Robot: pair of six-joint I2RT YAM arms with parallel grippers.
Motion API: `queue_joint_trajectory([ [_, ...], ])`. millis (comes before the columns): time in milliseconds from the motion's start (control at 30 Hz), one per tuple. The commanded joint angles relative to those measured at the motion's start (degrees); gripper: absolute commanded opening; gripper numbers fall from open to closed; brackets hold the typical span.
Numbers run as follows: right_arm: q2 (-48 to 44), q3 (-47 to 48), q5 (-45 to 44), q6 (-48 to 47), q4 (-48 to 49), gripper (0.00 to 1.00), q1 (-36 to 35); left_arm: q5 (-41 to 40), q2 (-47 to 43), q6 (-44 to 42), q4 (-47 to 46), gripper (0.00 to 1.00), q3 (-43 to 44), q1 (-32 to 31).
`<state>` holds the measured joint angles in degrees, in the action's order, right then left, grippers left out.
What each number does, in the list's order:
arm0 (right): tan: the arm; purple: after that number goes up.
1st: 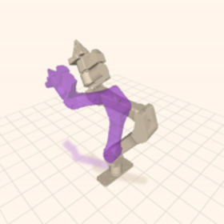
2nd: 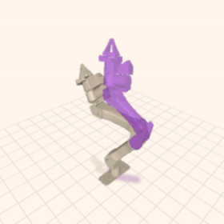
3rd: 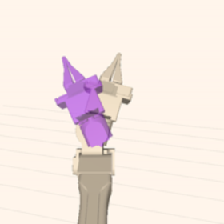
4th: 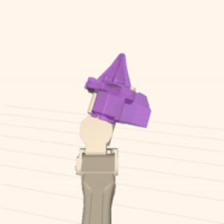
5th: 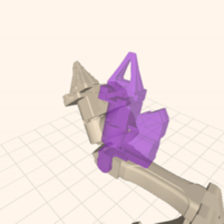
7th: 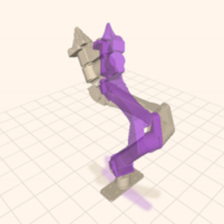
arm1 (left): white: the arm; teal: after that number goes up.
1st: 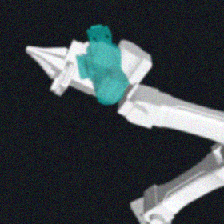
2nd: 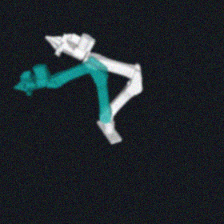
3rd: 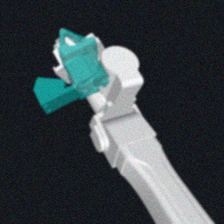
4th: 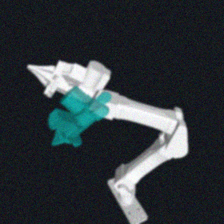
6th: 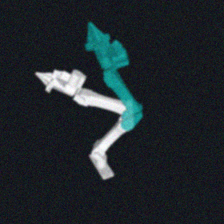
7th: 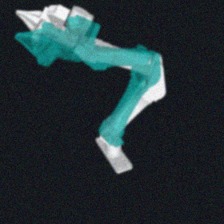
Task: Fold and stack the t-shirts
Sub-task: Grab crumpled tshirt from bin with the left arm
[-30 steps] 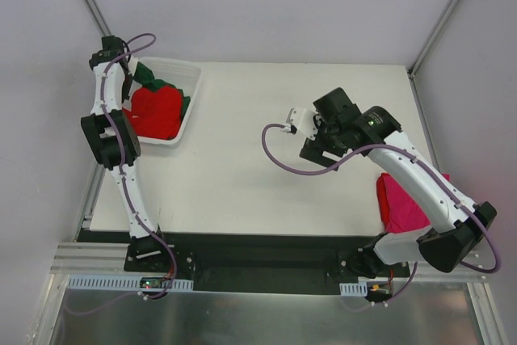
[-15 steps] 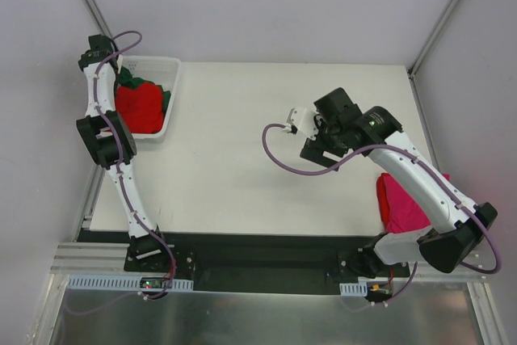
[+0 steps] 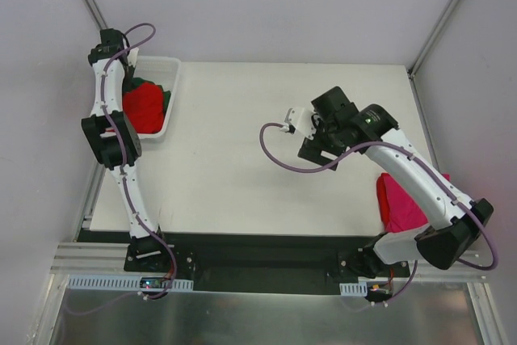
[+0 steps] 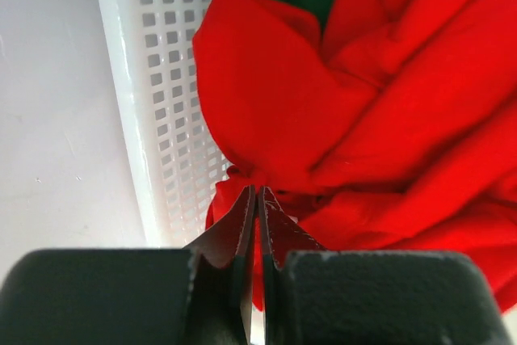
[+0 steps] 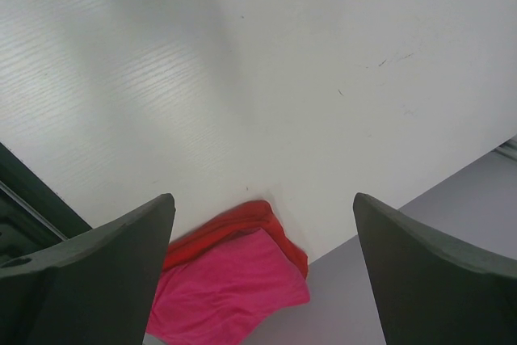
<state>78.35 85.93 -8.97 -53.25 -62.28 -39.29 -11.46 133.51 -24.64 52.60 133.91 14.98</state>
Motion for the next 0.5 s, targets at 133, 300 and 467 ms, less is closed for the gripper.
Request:
queue_joint_trajectory([
  [133, 0.9, 3.1, 1.0, -0.2, -0.7, 0.96, -0.2, 1.4, -5.2, -0.3, 0.0, 0.27, 1.3, -0.5],
  [300, 1.2, 3.2, 0.3, -0.3, -0.6, 0.96, -0.2, 2.9, -14.0, 0.3, 0.2, 0.99, -4.3, -0.5],
  [467, 1.5, 2.8, -0.3, -0.6, -0.6, 0.96, -0.3, 6.0, -28.1, -4.3, 0.5, 0.99, -19.8, -0.8],
])
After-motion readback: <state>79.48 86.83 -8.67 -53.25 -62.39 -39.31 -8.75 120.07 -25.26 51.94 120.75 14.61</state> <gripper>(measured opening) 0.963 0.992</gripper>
